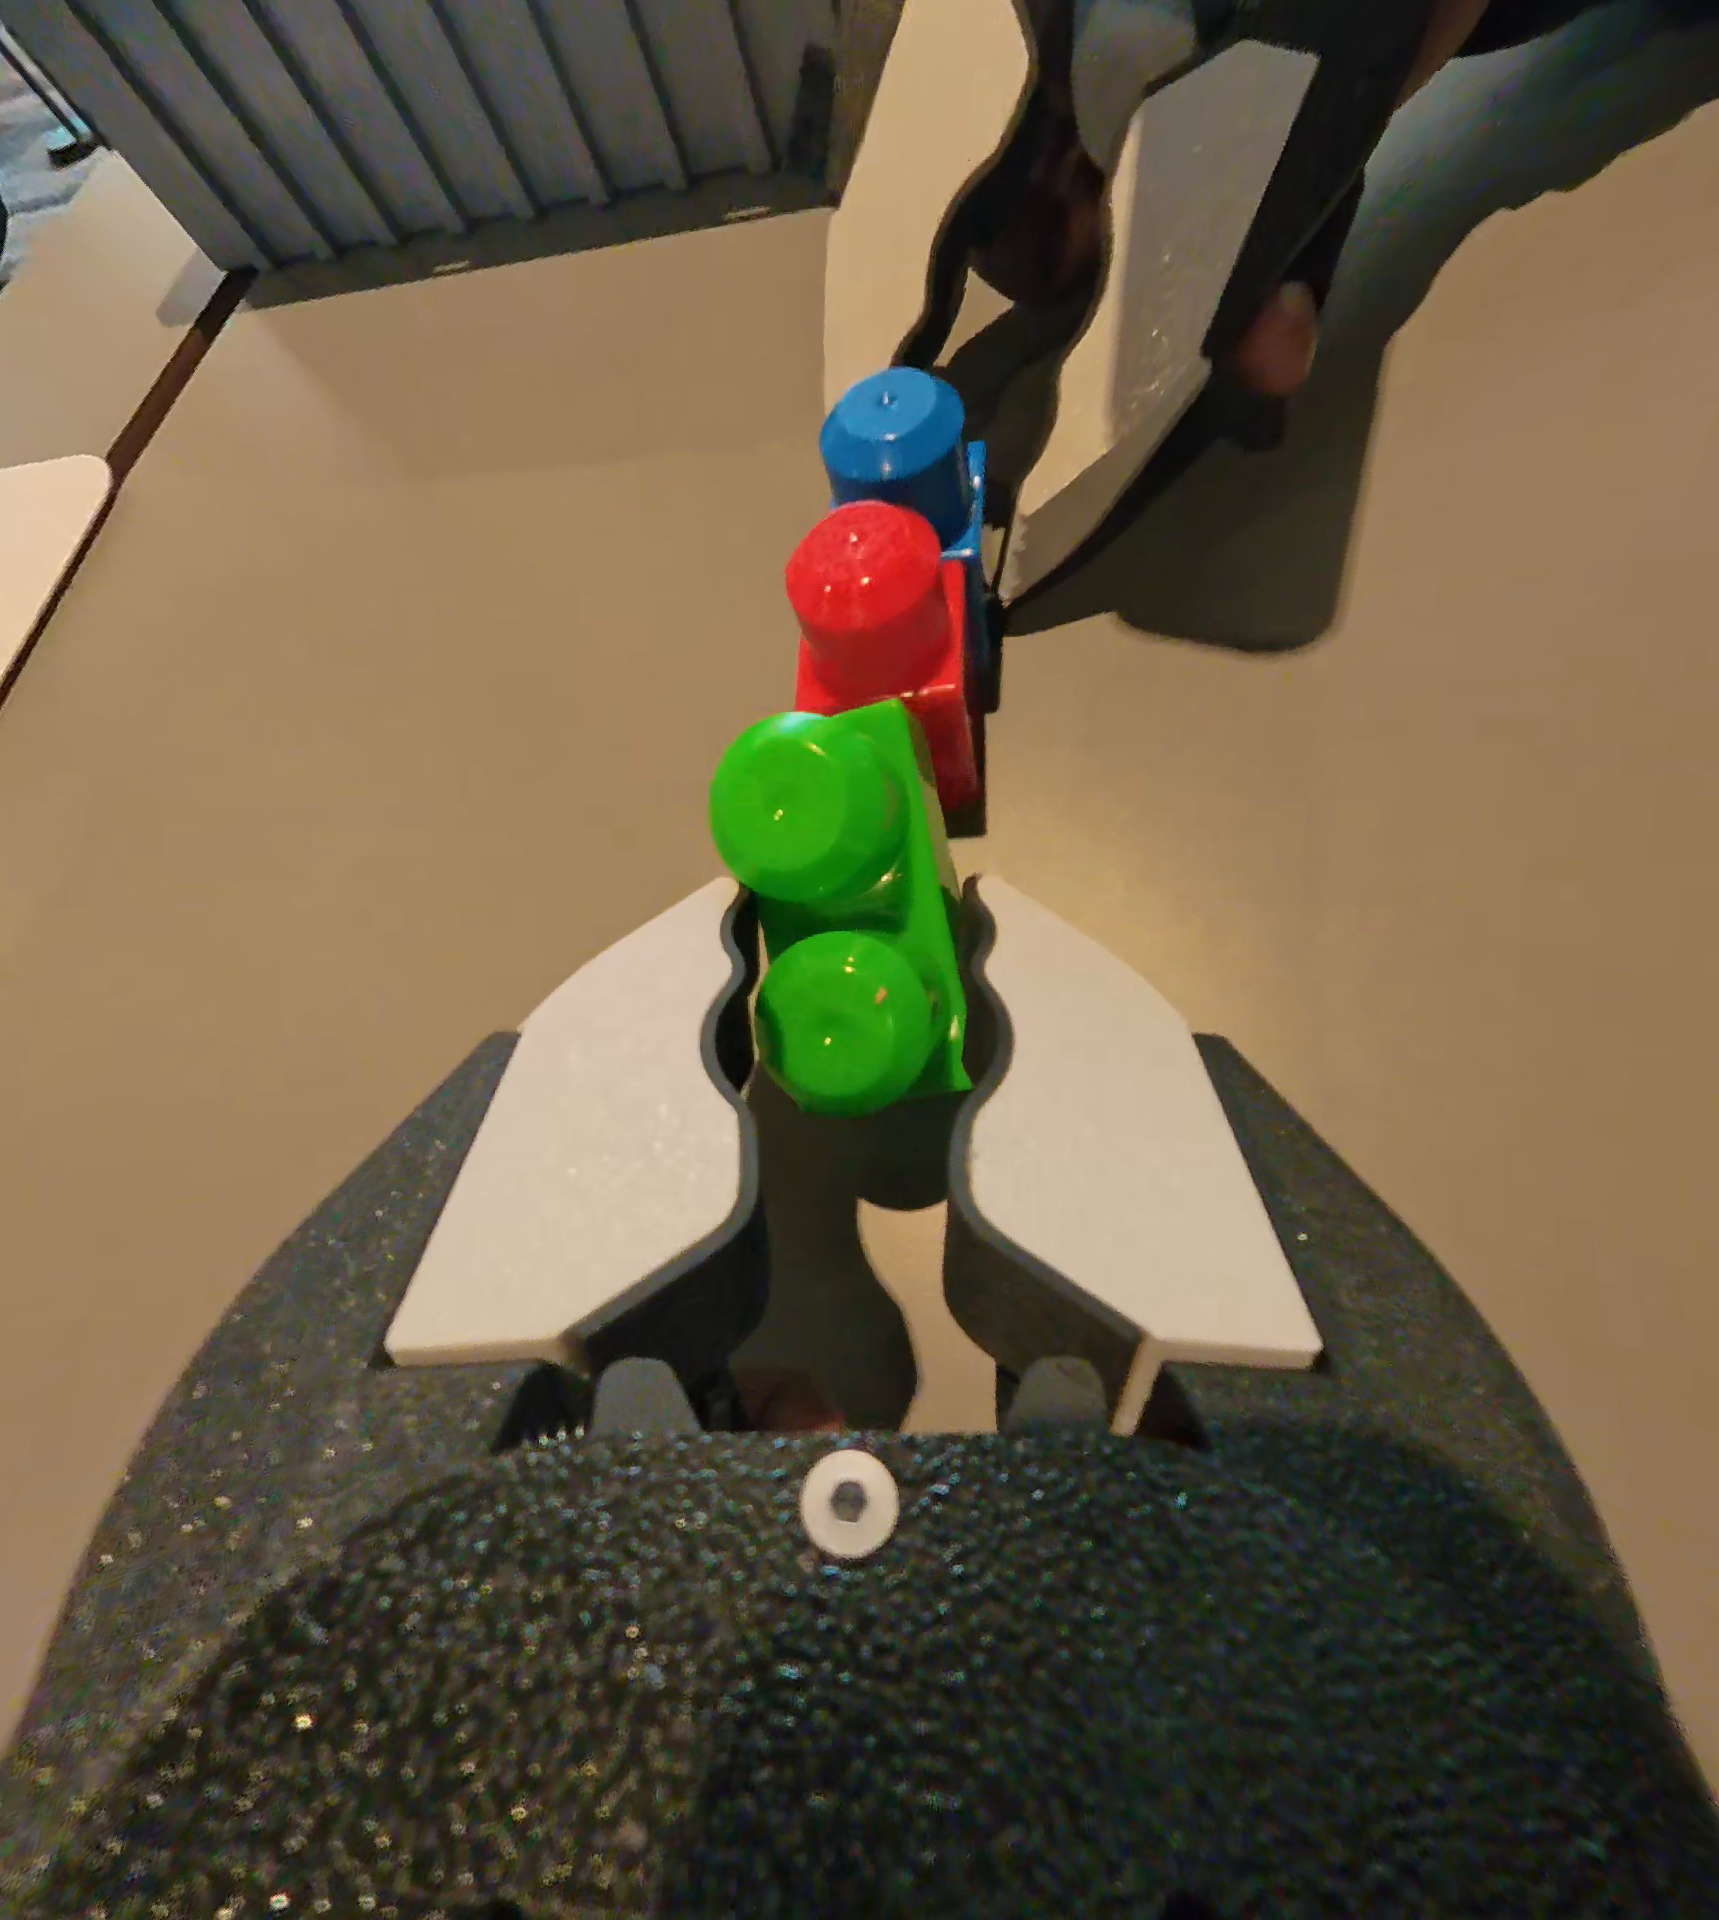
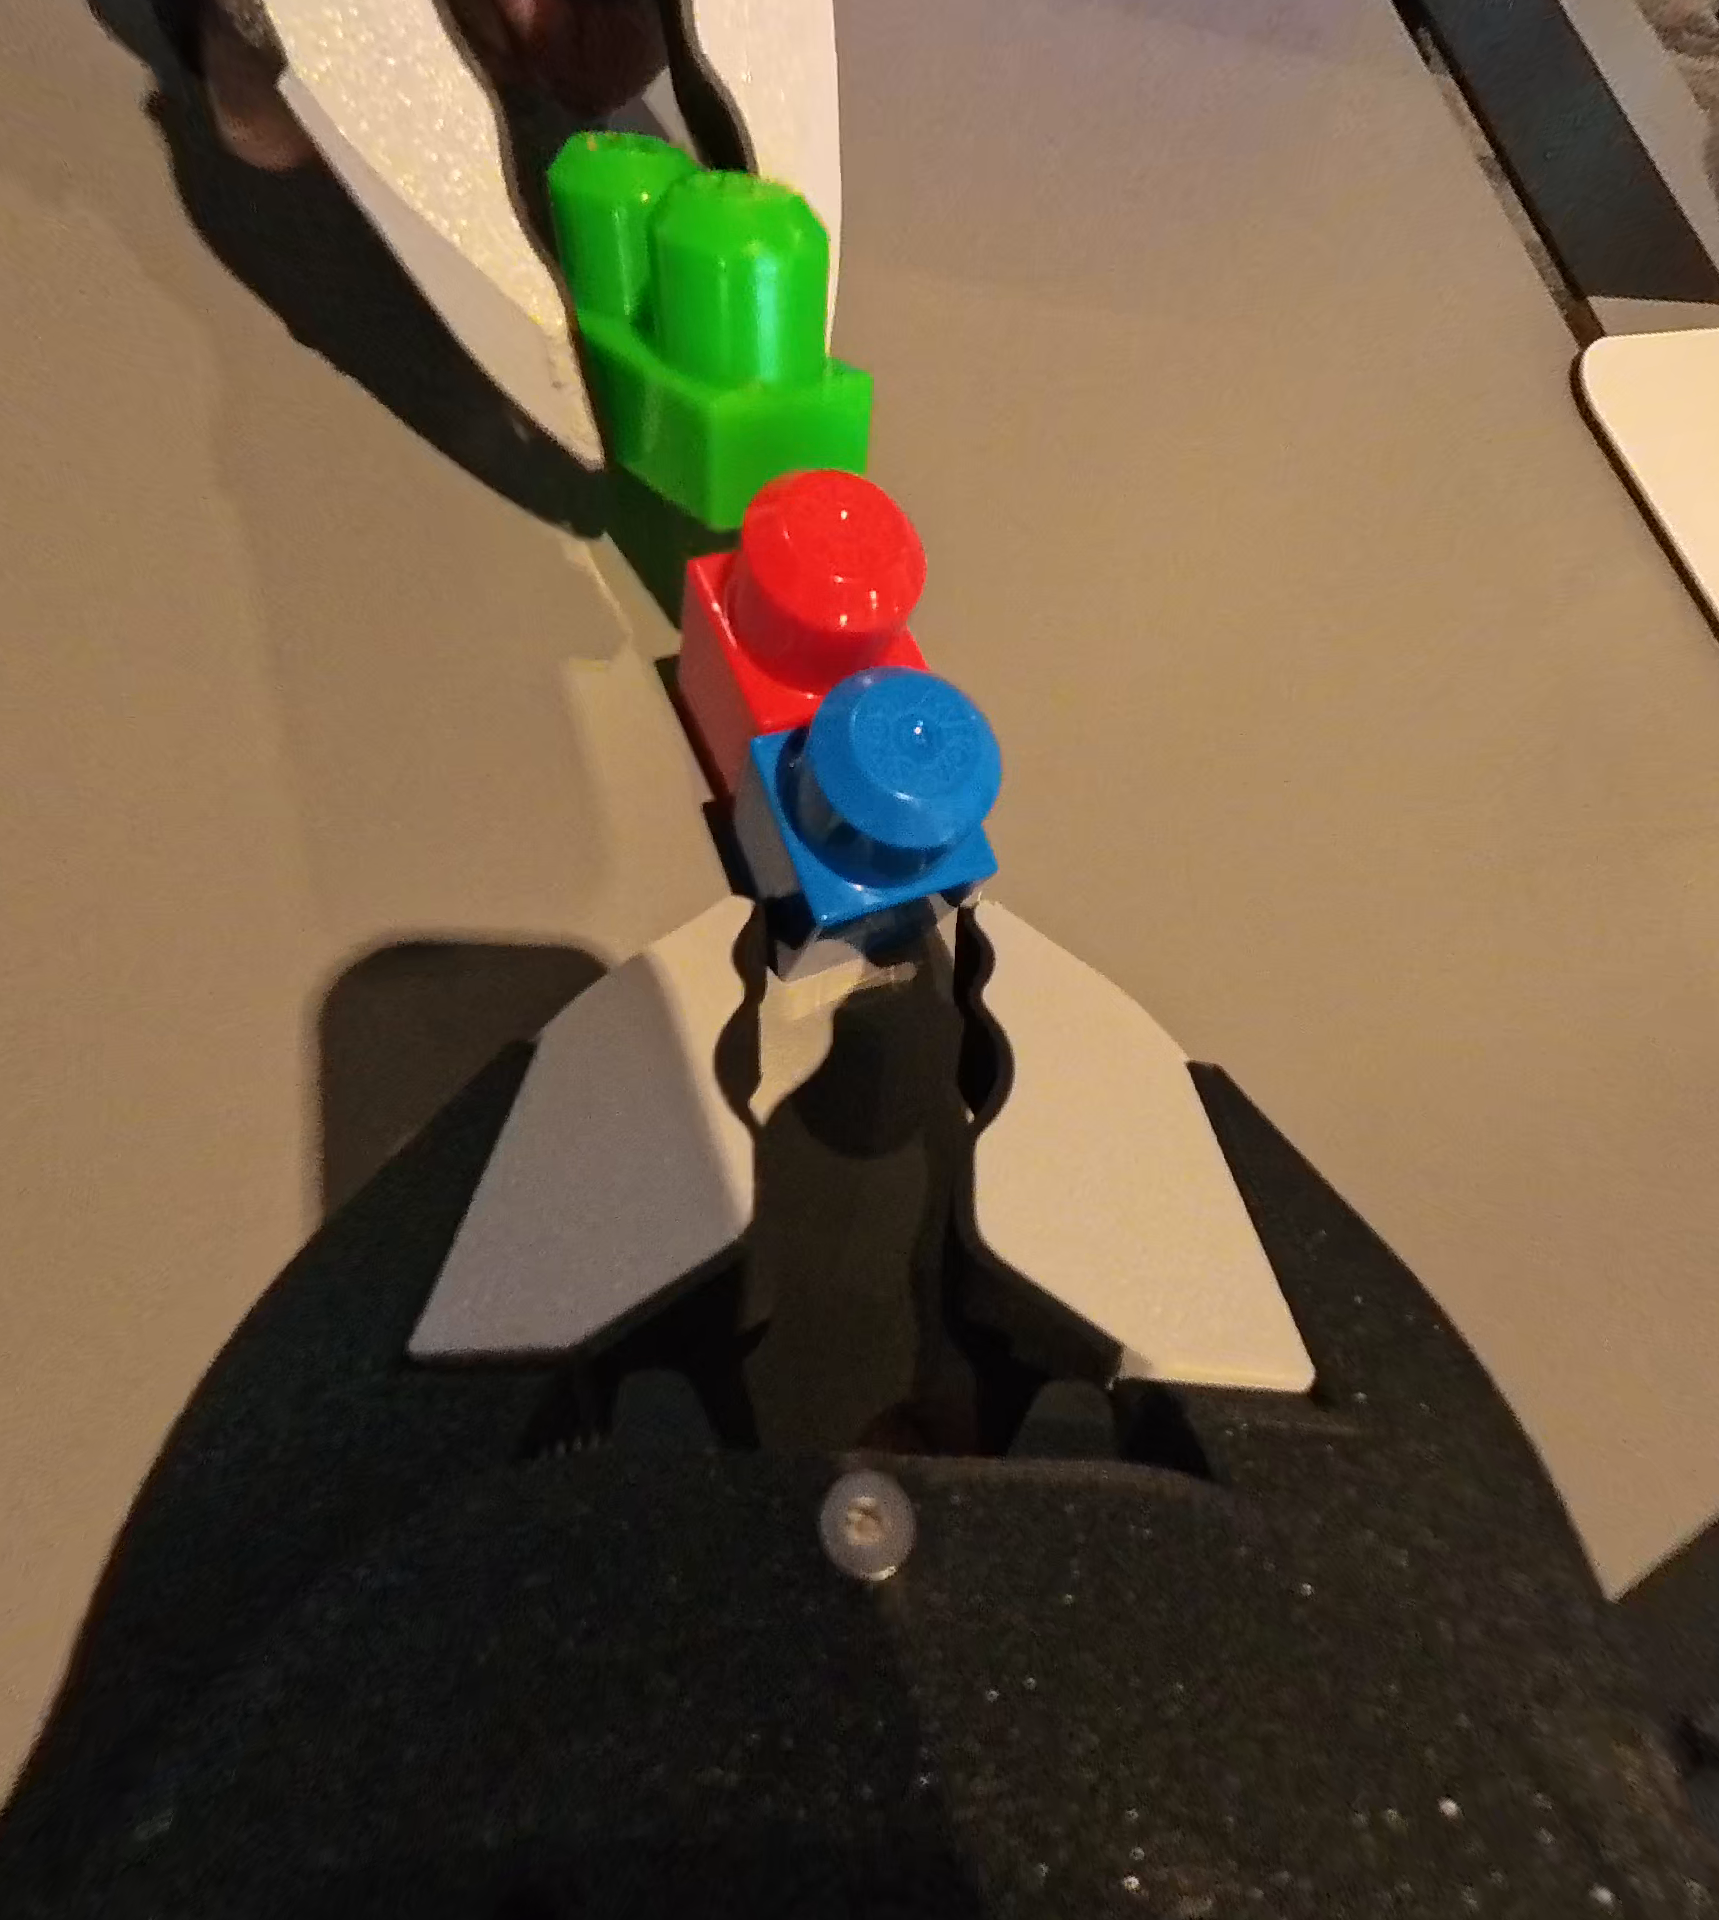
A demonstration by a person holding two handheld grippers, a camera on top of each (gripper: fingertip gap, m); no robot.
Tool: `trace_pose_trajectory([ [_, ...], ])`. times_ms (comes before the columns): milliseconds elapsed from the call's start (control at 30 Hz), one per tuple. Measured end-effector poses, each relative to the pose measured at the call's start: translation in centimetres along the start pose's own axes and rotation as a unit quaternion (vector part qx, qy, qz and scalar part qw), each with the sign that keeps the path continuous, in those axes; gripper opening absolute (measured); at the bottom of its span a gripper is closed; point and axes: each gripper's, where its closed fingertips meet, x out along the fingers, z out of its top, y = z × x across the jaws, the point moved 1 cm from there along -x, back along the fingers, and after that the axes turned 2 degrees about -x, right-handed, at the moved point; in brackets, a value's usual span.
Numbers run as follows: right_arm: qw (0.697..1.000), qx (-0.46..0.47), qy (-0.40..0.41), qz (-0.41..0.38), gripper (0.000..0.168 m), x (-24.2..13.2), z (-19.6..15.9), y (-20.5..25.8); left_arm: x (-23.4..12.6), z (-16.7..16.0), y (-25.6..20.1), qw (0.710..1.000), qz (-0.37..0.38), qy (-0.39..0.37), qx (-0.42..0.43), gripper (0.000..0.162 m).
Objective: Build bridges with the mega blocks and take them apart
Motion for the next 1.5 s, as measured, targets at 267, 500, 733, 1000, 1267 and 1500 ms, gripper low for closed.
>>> trace_pose_trajectory([
  [267, 0.999, 0.002, -0.004, 0.049, 0.054, -0.6, -0.4, 0.9, -2.3, 2.5, 0.8, 0.998, 0.007, -0.059, -0.005, 0.036],
  [500, 0.999, 0.030, -0.016, 0.023, 0.040, -0.7, -0.2, -0.6, -1.3, 2.7, 1.3, 1.000, -0.019, -0.006, 0.014, 0.036],
  [733, 1.000, 0.014, -0.004, -0.002, 0.035, -0.2, -0.1, -0.6, -0.6, 0.4, 0.0, 0.998, -0.047, 0.034, -0.004, 0.036],
  [1000, 1.000, -0.001, -0.008, 0.006, 0.035, 0.0, 0.3, 0.1, 0.2, 0.3, -0.4, 0.998, -0.051, 0.039, 0.002, 0.036],
  [1267, 1.000, -0.002, -0.008, 0.016, 0.037, -0.1, 0.3, 0.3, 0.6, -0.1, -0.1, 0.998, -0.050, 0.040, 0.002, 0.036],
  [1500, 1.000, -0.001, -0.019, 0.012, 0.039, -1.4, 0.6, -0.2, -1.3, 0.4, 0.9, 0.999, -0.033, 0.023, -0.004, 0.036],
])
